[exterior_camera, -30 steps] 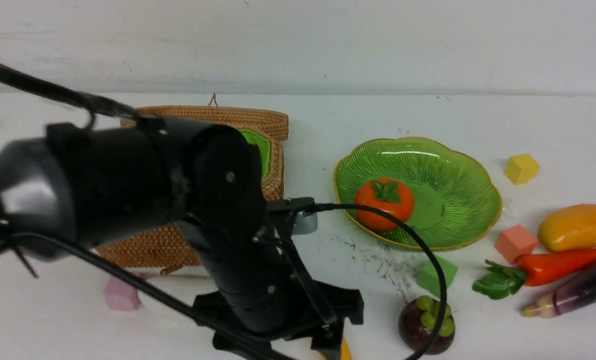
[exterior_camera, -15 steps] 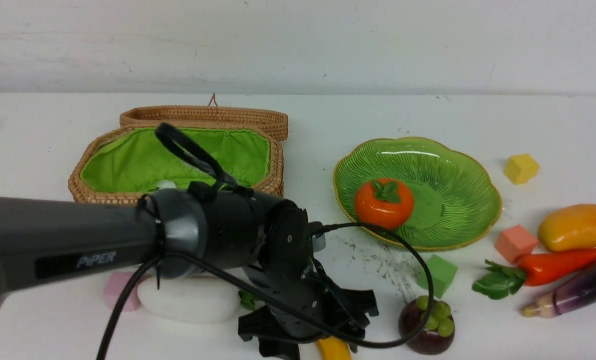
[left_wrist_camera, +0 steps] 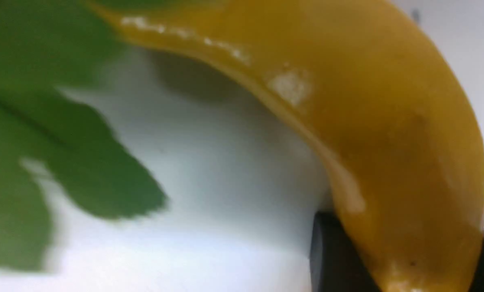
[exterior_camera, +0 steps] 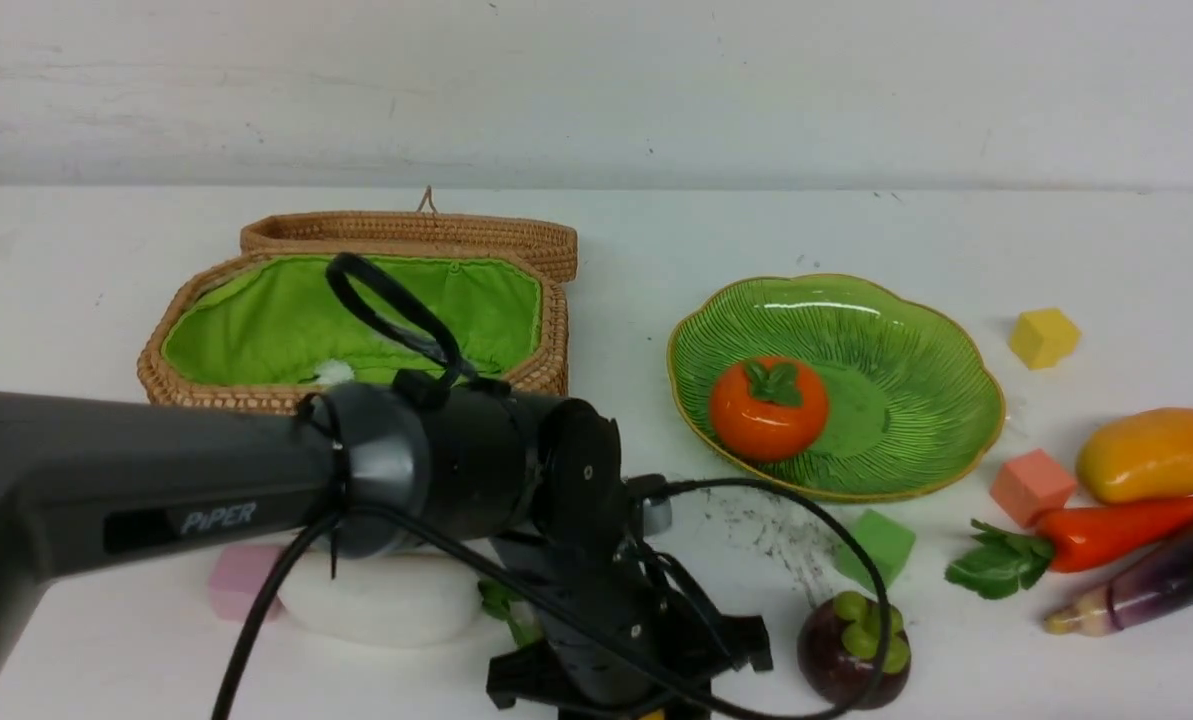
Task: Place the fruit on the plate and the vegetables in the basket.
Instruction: Use the left arm to grab a banana and put it into the right plate
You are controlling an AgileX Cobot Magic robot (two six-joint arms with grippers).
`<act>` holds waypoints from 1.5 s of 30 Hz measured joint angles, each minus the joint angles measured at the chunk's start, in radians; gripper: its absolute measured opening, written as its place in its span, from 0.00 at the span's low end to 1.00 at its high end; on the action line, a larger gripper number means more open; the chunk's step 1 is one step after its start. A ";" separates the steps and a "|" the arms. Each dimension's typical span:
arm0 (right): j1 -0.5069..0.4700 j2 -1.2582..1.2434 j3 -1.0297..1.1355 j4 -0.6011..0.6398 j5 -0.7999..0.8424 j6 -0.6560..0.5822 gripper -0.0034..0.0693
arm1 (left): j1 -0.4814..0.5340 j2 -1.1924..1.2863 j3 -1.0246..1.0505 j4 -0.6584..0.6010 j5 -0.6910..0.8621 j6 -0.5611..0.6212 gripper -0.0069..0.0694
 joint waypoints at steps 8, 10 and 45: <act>0.000 0.000 0.000 0.000 0.000 0.000 0.38 | 0.000 -0.077 -0.003 -0.115 0.223 0.312 0.49; 0.000 0.000 0.000 0.000 0.000 0.000 0.38 | 0.007 -0.150 -0.026 -0.045 0.333 0.377 0.49; 0.000 0.000 0.000 0.000 0.000 0.000 0.38 | 0.493 -0.334 -0.129 0.613 0.115 1.295 0.49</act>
